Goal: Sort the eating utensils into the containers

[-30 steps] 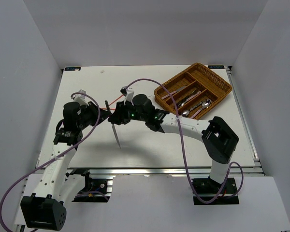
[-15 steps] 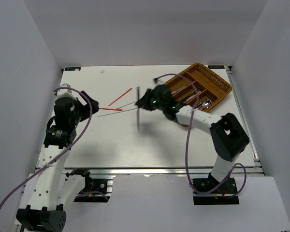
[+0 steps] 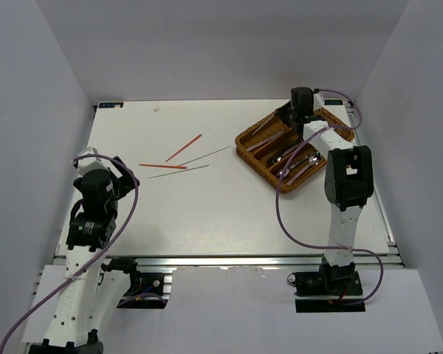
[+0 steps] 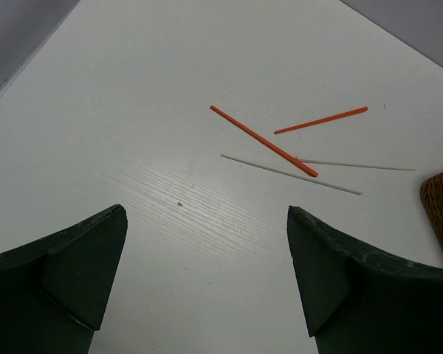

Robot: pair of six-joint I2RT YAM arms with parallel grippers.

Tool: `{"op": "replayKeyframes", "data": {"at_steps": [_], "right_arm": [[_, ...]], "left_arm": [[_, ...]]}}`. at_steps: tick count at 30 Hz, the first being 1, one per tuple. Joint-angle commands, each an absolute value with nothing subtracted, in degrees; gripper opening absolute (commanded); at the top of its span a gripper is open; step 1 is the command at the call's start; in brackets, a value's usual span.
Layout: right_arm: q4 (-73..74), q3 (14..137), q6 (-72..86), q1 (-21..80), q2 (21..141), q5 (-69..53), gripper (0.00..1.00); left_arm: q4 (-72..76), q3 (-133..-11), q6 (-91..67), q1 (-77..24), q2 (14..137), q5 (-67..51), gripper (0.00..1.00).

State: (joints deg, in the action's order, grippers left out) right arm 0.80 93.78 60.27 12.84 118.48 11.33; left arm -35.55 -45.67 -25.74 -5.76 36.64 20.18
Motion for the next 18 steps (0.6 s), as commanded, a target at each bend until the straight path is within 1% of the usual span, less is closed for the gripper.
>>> {"op": "replayKeyframes", "data": {"at_steps": [1, 12, 13, 16, 17, 18], "right_arm": [[4.6, 97.3, 62.6, 12.4, 121.4, 11.8, 0.0], [-1.9, 90.2, 63.2, 12.7, 120.9, 11.4, 0.0], [-1.6, 90.0, 63.4, 12.8, 121.2, 11.2, 0.02], [-2.1, 88.9, 64.1, 12.8, 121.0, 10.9, 0.25], [-2.2, 89.0, 64.2, 12.8, 121.0, 10.8, 0.37], [-1.8, 89.5, 63.9, 12.8, 120.9, 10.8, 0.43]], "left_arm": [[-34.7, -45.6, -24.9, -6.1, 36.9, 21.1, 0.98], [-34.4, -45.4, -24.7, -6.1, 37.3, 20.4, 0.98], [-34.4, -45.4, -24.8, -6.1, 37.2, 20.5, 0.98], [-34.4, -45.3, -24.7, -6.1, 37.0, 20.5, 0.98], [-34.3, -45.4, -24.7, -6.1, 36.8, 20.5, 0.98], [-34.4, -45.4, -24.8, -6.1, 36.8, 20.5, 0.98]]}}
